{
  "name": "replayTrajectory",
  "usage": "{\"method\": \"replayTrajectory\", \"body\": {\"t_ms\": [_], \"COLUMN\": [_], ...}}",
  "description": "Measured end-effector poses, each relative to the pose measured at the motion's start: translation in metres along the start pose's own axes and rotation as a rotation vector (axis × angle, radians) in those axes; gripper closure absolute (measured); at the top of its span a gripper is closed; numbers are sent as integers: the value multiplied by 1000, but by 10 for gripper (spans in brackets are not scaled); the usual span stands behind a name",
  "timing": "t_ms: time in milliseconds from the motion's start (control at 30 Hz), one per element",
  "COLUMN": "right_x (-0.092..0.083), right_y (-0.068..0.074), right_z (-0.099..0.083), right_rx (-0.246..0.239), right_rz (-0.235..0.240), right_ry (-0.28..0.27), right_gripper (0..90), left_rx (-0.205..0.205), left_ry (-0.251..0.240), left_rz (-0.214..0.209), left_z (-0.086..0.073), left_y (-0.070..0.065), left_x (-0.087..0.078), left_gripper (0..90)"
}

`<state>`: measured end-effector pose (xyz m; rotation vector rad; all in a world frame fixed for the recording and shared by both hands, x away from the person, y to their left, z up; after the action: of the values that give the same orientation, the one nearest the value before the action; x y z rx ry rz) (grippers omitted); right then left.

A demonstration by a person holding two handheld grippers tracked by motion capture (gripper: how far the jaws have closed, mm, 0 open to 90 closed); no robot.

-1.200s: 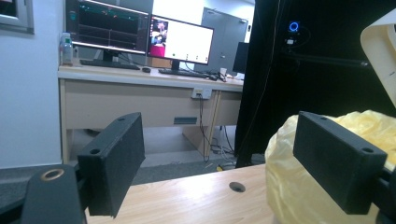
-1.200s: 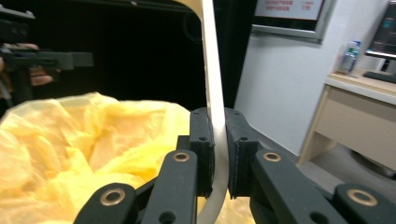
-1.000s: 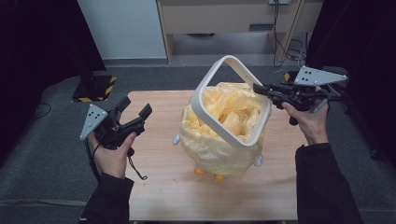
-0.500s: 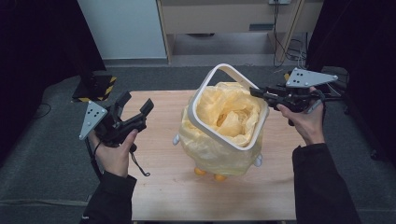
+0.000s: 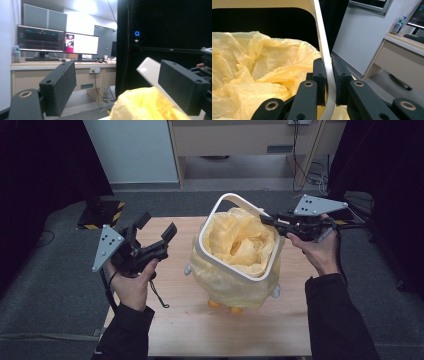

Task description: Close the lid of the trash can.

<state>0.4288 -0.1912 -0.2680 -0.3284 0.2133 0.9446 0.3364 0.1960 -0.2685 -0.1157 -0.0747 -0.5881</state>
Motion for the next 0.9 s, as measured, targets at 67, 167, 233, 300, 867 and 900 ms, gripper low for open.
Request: {"method": "replayTrajectory", "body": {"t_ms": [67,167,233,300,867,900], "right_x": [1,2,3,3,9,9], "right_y": [1,2,2,3,4,4], "right_z": [0,0,0,0,-2,-3], "right_rx": [-8,-13,-16,-19,-46,-42], "right_rz": [-13,-31,-42,-48,-85,-86], "right_ry": [7,17,22,26,32,29], "right_gripper": [820,819,818,818,810,809], "left_rx": [2,34,40,44,49,46], "left_ry": [6,2,9,18,105,105], "left_rz": [-11,-50,-62,-74,-85,-87], "left_z": [1,3,2,0,-22,-23], "left_y": [-7,-17,-23,-28,-33,-33], "left_x": [4,12,17,21,41,41], "left_gripper": [139,138,137,136,134,132]}}
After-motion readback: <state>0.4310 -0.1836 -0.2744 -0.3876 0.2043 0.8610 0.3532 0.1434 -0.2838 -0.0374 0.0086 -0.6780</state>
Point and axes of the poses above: each handheld gripper's, and its own axes: x roughly forward along the jaws, z roughly out of its top, y roughly to its left, the point moved 1 cm from there along x, roughly forward along the jaws, and after that the axes turned 5 degrees about y, right-handed, at the moved point
